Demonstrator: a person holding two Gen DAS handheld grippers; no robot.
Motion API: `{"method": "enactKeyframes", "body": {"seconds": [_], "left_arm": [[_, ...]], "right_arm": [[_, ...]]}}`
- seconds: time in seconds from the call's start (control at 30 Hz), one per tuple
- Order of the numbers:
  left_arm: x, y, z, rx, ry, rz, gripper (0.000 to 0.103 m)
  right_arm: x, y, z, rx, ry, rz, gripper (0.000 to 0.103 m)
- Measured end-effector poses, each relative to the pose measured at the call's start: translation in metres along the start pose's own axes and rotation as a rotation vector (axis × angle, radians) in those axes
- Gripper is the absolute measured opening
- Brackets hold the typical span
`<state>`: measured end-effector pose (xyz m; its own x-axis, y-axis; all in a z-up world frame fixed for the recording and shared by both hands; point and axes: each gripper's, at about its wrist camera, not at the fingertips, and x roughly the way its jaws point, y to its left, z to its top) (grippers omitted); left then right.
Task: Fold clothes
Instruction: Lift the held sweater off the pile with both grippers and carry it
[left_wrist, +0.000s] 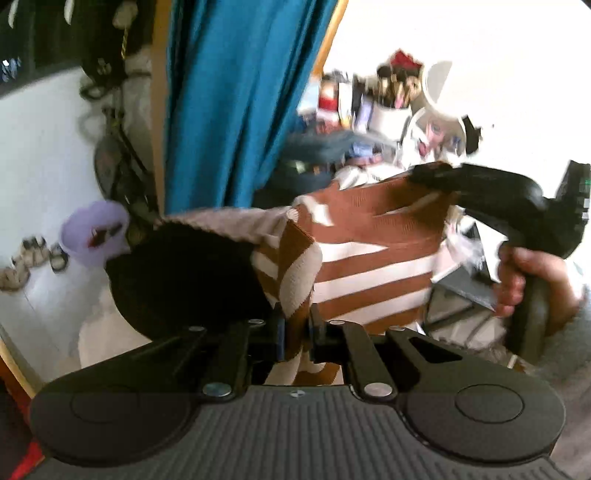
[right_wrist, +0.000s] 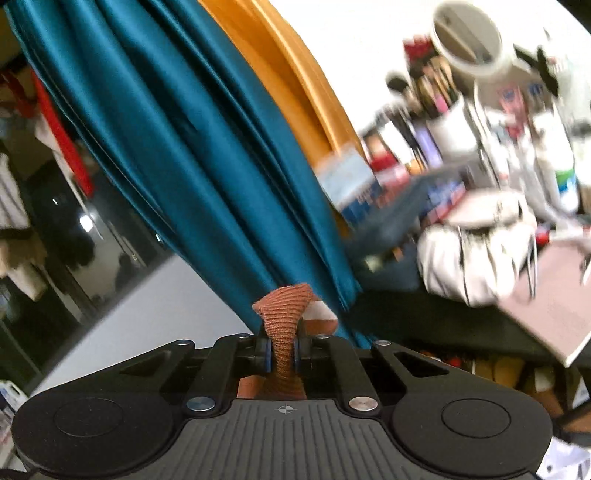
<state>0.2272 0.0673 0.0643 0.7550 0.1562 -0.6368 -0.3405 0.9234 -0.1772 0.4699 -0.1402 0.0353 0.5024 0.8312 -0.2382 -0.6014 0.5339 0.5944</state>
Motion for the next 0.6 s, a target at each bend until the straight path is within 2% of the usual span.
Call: {"method": "enactKeyframes", "body": {"seconds": [0.07,0.13,0.2,0.27,0.33,0.4,0.47,0.6], "left_arm": [[-0.017,-0.001,0.001,-0.012,-0.070,-0.026,0.011],[-0.035,-0.009,0.003,0.020,-0.152,-0.057,0.011],[-0.052,-0.022,0.007,0.067,-0.233,-0.074,0.011],[-0.069,-0.039,0.010,0.124,-0.309,-0.104,0.011],[-0.088,-0.058,0.008,0.192,-0.388,-0.147,0.011],[-0.107,-0.075,-0.001,0.244,-0.454,-0.209,0.011],[-0.122,-0.089,-0.013,0.278,-0.504,-0.278,0.011],[-0.141,-0.113,-0.037,0.275,-0.518,-0.440,0.011]], "right_arm": [[-0.027,0.014,0.015,-0.012,-0.071,0.023,0.009],[-0.061,0.031,0.027,-0.046,-0.160,0.028,0.009],[-0.098,0.046,0.032,-0.092,-0.250,-0.007,0.009],[-0.136,0.059,0.034,-0.124,-0.335,-0.065,0.009],[-0.178,0.069,0.033,-0.100,-0.393,-0.121,0.009],[-0.223,0.079,0.030,-0.065,-0.447,-0.177,0.009],[-0.273,0.095,0.015,-0.087,-0.497,-0.255,0.009],[-0.368,0.130,-0.024,-0.151,-0.576,-0.446,0.009]]}}
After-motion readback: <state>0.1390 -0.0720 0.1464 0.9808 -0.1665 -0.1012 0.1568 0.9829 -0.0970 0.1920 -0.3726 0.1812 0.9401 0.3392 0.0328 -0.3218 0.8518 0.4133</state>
